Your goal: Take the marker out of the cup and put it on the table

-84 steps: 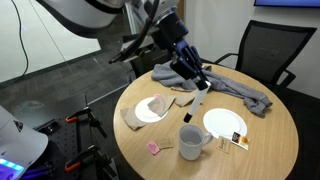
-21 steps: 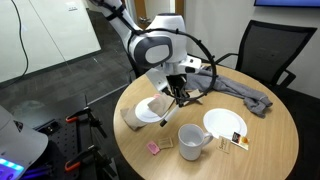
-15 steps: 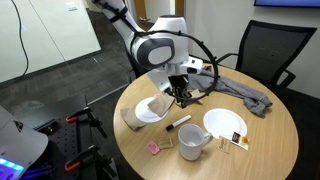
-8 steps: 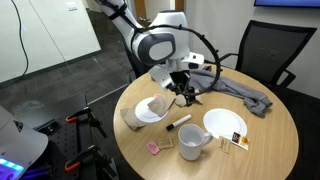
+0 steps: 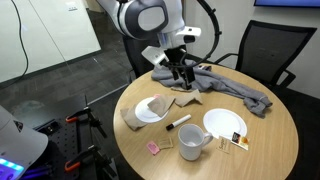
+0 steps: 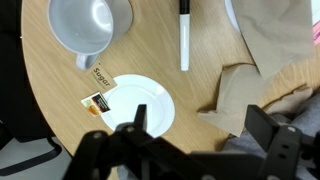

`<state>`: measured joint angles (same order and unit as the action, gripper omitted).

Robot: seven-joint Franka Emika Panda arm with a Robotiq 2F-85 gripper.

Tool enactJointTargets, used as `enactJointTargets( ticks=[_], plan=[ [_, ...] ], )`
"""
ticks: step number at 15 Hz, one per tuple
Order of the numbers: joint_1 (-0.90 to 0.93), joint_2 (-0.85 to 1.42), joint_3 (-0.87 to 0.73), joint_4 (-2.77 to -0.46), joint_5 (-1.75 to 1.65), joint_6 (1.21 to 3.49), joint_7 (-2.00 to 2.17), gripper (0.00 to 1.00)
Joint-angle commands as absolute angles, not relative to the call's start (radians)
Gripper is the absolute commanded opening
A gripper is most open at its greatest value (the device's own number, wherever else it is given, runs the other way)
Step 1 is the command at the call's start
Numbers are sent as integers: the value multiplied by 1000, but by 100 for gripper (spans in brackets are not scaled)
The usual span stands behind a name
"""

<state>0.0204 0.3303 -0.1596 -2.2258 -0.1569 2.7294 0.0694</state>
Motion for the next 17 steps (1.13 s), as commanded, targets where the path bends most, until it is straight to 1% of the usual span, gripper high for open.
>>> enactJointTargets(
  ticks=[1,7,10,11,12,17],
  plan=[
    [24,160,-149,-2348,-177,2684,86,100],
    [2,-24,-116,-2498,-195,2701,55,100],
    [-3,-78,-98,-2540,-207,2700,40,100],
    [-3,-88,-91,-2549,-204,2698,27,100],
    [-8,-30,-88,-2506,-187,2712,52,100],
    [-9,-57,-80,-2531,-186,2712,39,100]
  ],
)
